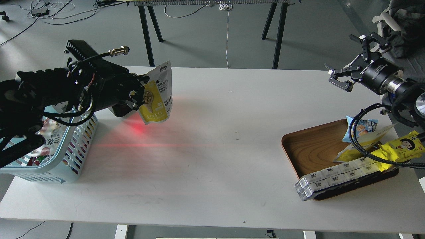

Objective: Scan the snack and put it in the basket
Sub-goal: 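Hold the packet in front of the scanner's red light with the left gripper, then lift the packet up and over toward the blue basket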

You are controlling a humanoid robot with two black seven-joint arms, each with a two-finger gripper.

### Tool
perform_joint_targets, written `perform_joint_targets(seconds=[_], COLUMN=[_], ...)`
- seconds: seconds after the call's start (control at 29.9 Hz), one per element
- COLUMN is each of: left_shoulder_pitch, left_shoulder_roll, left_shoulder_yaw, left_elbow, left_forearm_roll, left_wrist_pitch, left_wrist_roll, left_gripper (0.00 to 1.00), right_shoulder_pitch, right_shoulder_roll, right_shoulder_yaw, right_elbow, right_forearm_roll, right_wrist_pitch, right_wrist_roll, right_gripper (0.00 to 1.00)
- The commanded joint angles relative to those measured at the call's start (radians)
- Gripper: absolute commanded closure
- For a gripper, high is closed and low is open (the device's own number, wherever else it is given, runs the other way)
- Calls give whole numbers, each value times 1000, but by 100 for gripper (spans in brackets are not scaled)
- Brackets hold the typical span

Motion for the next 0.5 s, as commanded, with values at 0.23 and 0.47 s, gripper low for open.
perform_joint_targets(seconds=[0.23, 0.47], left_shoulder_pitch=[2, 2], left_shoulder_roll=[3, 6], left_shoulder_yaw=[14, 12], left_elbow=[0, 0], left_forearm_roll=[0, 0], left_wrist_pitch=[0, 0], left_wrist_roll=[0, 0], left_gripper=[100, 100], right_shoulder_pitch=[0, -2], right_shoulder_roll=[-1, -1], right_shoulder_yaw=[0, -1], right_elbow=[0, 2], right_forearm_roll=[-1, -2], right_wrist_pitch=[0, 0], right_wrist_roll=[-2, -3], right_gripper=[0, 0])
